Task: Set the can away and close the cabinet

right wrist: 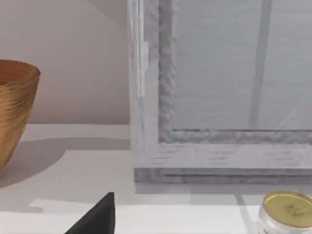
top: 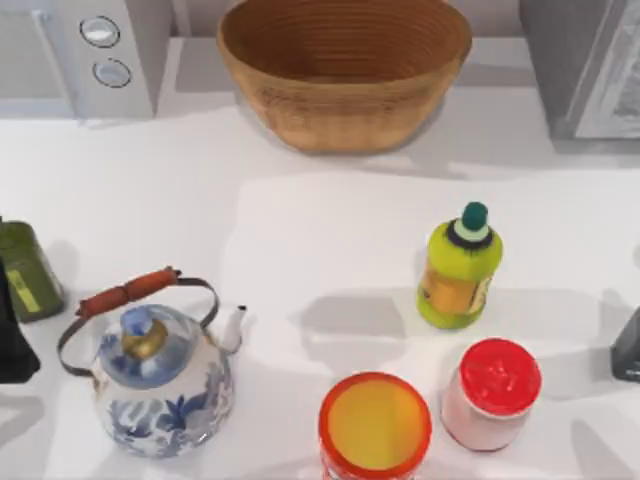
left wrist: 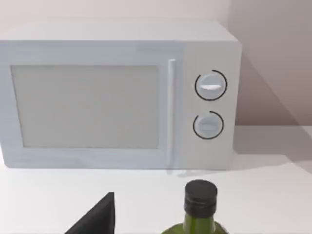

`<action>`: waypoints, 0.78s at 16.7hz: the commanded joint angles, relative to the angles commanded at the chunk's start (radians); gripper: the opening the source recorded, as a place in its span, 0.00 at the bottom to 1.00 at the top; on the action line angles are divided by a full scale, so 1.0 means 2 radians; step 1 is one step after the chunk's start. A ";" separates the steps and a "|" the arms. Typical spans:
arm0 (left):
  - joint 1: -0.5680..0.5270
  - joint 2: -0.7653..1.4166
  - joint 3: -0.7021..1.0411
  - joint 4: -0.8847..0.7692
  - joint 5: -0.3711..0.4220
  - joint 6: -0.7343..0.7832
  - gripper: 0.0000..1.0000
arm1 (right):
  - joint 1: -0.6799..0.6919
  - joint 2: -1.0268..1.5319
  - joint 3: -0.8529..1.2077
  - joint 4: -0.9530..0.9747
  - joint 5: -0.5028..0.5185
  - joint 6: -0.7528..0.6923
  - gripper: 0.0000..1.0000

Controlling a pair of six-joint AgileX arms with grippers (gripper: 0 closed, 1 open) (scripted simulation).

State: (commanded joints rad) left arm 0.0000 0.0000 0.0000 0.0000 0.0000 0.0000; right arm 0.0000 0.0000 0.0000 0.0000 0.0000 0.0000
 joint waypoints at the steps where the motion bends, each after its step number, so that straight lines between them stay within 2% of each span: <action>1: 0.000 0.000 0.000 0.000 0.000 0.000 1.00 | 0.000 0.000 0.000 0.000 0.000 0.000 1.00; 7: 0.000 0.000 0.000 0.000 0.000 0.000 1.00 | -0.033 0.081 0.054 0.008 -0.008 -0.003 1.00; 13: 0.000 0.000 0.000 0.000 0.000 0.000 1.00 | -0.102 0.348 0.166 0.045 -0.032 -0.025 1.00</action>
State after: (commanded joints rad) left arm 0.0000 0.0000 0.0000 0.0000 0.0000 0.0000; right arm -0.2035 0.6960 0.3318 0.0897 -0.0646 -0.0506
